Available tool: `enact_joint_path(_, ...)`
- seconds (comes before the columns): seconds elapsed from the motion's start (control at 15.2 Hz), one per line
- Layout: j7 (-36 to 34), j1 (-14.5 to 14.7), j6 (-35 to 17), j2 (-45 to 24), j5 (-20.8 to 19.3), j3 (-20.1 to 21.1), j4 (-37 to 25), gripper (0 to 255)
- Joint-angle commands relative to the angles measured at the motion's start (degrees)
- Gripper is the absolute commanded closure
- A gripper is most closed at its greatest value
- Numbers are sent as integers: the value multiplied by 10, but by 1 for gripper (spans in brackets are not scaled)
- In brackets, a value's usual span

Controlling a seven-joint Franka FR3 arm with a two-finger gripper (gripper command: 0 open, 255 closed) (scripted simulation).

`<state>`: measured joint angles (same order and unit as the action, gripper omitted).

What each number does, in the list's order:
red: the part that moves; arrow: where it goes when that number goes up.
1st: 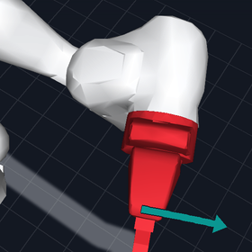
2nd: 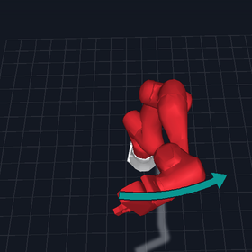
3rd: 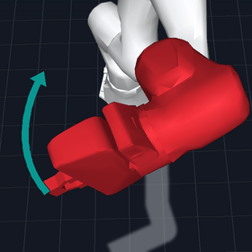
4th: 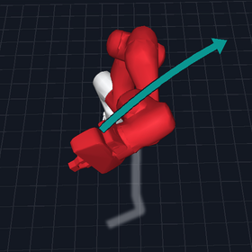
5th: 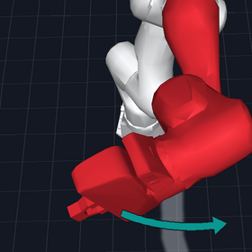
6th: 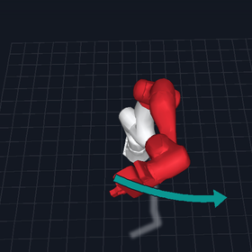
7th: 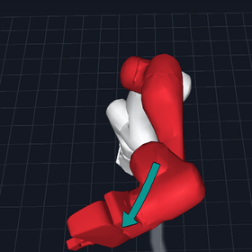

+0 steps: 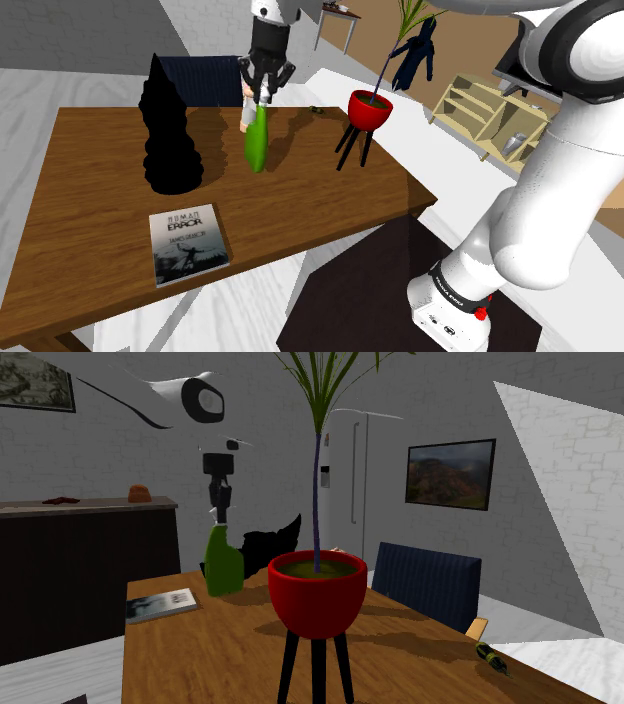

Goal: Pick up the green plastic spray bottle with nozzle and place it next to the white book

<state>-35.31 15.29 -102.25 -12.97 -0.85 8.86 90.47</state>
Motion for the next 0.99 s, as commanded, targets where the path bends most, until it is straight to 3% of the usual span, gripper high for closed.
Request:
enact_joint_path(0.0,-26,16,3,-6,-3,9,-9,255)
enact_joint_path(0.2,-68,43,8,-21,-8,24,-29,255)
enact_joint_path(0.92,-69,42,-73,-30,-11,23,44,255)
